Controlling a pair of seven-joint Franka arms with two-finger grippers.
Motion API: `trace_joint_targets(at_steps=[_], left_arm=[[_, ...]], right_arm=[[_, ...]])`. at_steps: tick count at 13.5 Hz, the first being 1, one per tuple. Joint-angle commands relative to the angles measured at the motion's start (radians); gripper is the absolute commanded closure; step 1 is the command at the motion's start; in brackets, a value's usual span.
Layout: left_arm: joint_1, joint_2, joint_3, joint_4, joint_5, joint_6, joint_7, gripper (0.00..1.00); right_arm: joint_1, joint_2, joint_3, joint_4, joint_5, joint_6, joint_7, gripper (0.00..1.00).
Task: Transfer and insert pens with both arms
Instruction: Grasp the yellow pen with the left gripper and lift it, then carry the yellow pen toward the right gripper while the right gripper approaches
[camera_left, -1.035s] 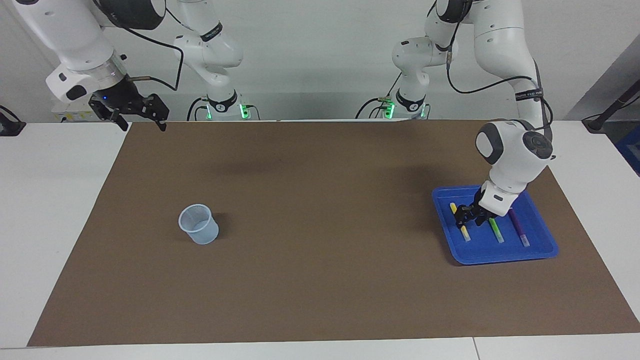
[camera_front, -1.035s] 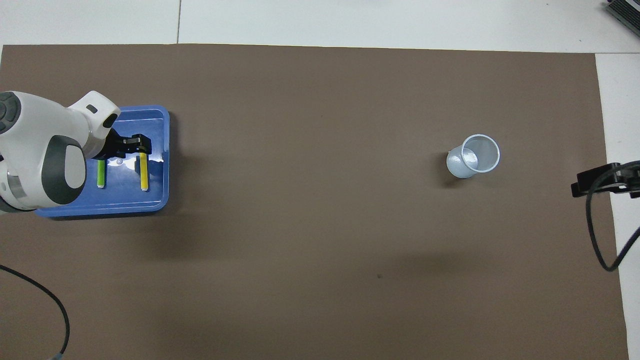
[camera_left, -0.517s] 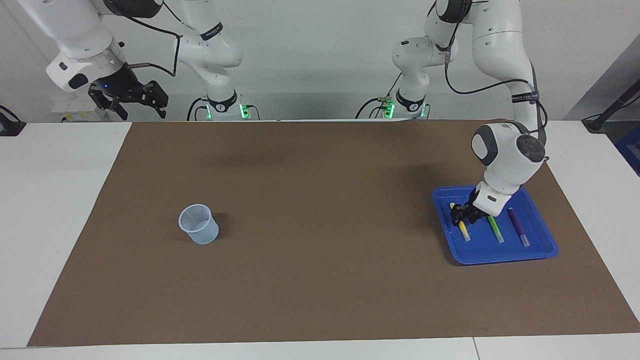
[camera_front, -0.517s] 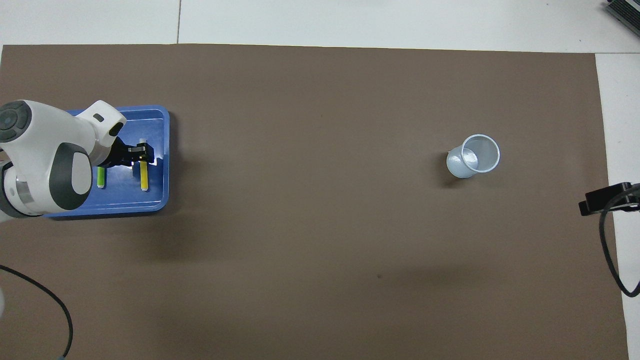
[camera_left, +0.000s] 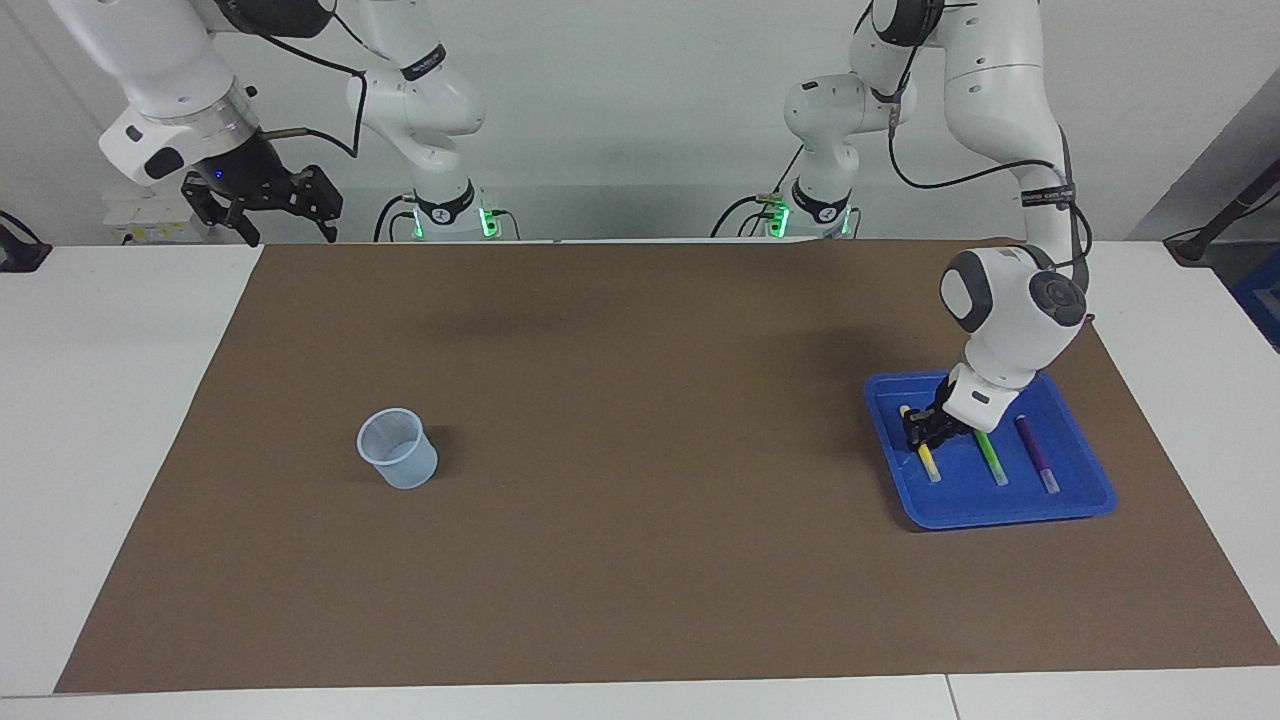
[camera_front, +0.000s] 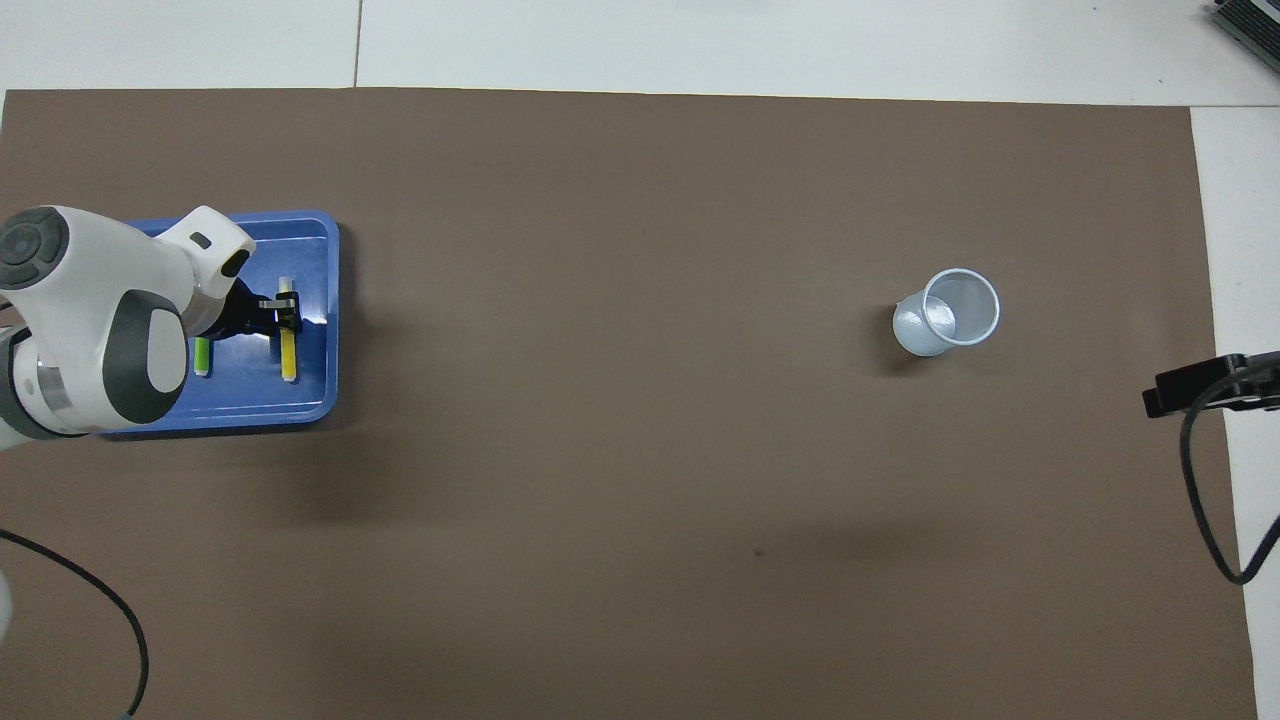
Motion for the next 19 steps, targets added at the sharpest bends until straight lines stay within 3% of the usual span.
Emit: trace_joint_targets(at_steps=[1,4,8,12,14,16,19], left_arm=[[-0.004,-0.020,0.009,-0.036,-0.003,0.034,0.029,0.91],[0.002,-0.018,0.009,-0.036,-0.005,0.052,0.066,1.00],[0.007,-0.017,0.009,-0.004,-0.003,0.034,0.071,1.00],[-0.001,-0.044,0.011,0.096,-0.002,-0.133,0.078,1.00],[0.007,-0.051,0.009,0.113,-0.005,-0.157,0.083,1.00],[0.006,-0.060,0.004,0.116,-0.026,-0.196,0.069,1.00],[-0.008,-0.068,0.009,0.140,-0.176,-0.288,0.017,1.00]], right_arm=[[0.028,-0.023,0.007,-0.043,0.016,0.063,-0.022,0.00],[0.033,-0.028,0.007,-0.083,0.016,0.102,-0.016,0.00],[0.076,-0.029,0.008,-0.121,0.016,0.131,0.001,0.00],[0.064,-0.057,0.007,-0.179,0.016,0.134,0.004,0.00],[0.063,-0.074,0.002,-0.215,0.019,0.134,-0.013,0.00],[0.060,-0.097,-0.002,-0.264,0.133,0.194,0.011,0.00],[0.051,-0.100,-0.002,-0.275,0.289,0.214,0.074,0.00]])
